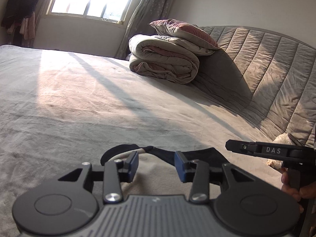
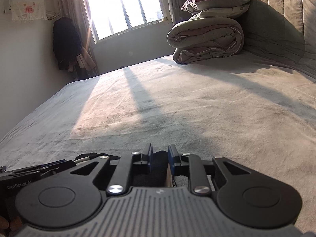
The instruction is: Fold clothes
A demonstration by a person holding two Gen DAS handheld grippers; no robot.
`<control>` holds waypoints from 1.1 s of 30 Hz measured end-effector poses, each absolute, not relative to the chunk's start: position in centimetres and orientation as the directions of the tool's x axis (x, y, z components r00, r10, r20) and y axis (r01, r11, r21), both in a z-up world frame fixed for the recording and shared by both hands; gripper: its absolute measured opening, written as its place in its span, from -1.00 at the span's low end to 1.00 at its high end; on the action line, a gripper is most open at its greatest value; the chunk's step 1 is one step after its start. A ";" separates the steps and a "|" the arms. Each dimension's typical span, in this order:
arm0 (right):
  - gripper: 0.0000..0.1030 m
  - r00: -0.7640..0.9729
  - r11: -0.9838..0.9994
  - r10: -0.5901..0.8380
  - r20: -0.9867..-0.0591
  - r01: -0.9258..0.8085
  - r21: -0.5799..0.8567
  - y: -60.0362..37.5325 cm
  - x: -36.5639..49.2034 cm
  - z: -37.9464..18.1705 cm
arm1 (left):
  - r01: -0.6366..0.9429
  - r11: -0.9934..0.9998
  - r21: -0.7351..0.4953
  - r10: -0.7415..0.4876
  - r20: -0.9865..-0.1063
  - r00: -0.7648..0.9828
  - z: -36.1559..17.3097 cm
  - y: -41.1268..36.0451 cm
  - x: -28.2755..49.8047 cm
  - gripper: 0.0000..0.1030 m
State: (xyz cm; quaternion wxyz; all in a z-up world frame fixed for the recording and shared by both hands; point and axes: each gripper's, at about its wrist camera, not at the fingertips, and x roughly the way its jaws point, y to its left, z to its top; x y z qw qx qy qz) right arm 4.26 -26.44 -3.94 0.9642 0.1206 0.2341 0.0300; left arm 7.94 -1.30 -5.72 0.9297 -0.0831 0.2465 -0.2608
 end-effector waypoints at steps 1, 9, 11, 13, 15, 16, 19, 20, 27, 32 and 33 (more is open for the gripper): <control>-0.57 0.887 0.973 0.119 -0.446 -0.014 0.231 -26.0 4.1 -3.9 | 0.454 0.847 -0.278 -0.532 -0.413 0.739 -5.6 -1.5 7.7 -0.16; -0.57 0.856 0.990 0.106 -0.506 -0.045 0.131 -24.5 4.0 -5.0 | 0.503 0.831 -0.237 -0.553 -0.439 0.708 -6.3 -2.5 6.1 -0.12; -0.50 0.831 0.994 0.080 -0.550 -0.024 0.108 -24.7 4.5 -5.7 | 0.512 0.830 -0.221 -0.553 -0.443 0.705 -6.5 -2.6 5.8 -0.10; -0.44 0.822 0.994 0.067 -0.566 -0.008 0.106 -25.0 4.6 -6.2 | 0.519 0.829 -0.208 -0.552 -0.445 0.705 -6.5 -2.6 5.5 -0.09; -0.44 0.824 0.992 0.080 -0.560 -0.011 0.126 -25.4 4.5 -6.1 | 0.523 0.829 -0.198 -0.552 -0.444 0.706 -6.3 -2.4 5.2 -0.05; -0.44 0.827 0.992 0.083 -0.556 -0.013 0.128 -25.4 4.3 -6.0 | 0.525 0.828 -0.196 -0.553 -0.442 0.706 -6.2 -2.3 5.1 -0.03; -0.43 0.830 0.991 0.089 -0.551 -0.018 0.133 -25.4 4.0 -5.6 | 0.517 0.834 -0.196 -0.545 -0.446 0.710 -5.9 -1.9 5.0 0.02; -0.40 0.830 0.991 0.090 -0.551 -0.018 0.134 -25.5 3.9 -5.5 | 0.513 0.836 -0.196 -0.542 -0.448 0.711 -5.8 -1.8 5.1 0.04; -0.37 0.833 0.989 0.086 -0.547 -0.006 0.147 -25.9 3.4 -5.1 | 0.466 0.852 -0.238 -0.520 -0.481 0.706 -5.5 -0.5 5.5 0.16; -0.30 0.826 0.977 0.118 -0.551 0.004 0.214 -26.8 3.1 -4.6 | 0.429 0.843 -0.324 -0.538 -0.522 0.662 -5.7 0.7 6.4 0.25; -0.28 0.822 0.971 0.133 -0.554 0.003 0.238 -27.0 3.1 -4.6 | 0.420 0.836 -0.352 -0.548 -0.532 0.645 -5.8 0.9 6.6 0.28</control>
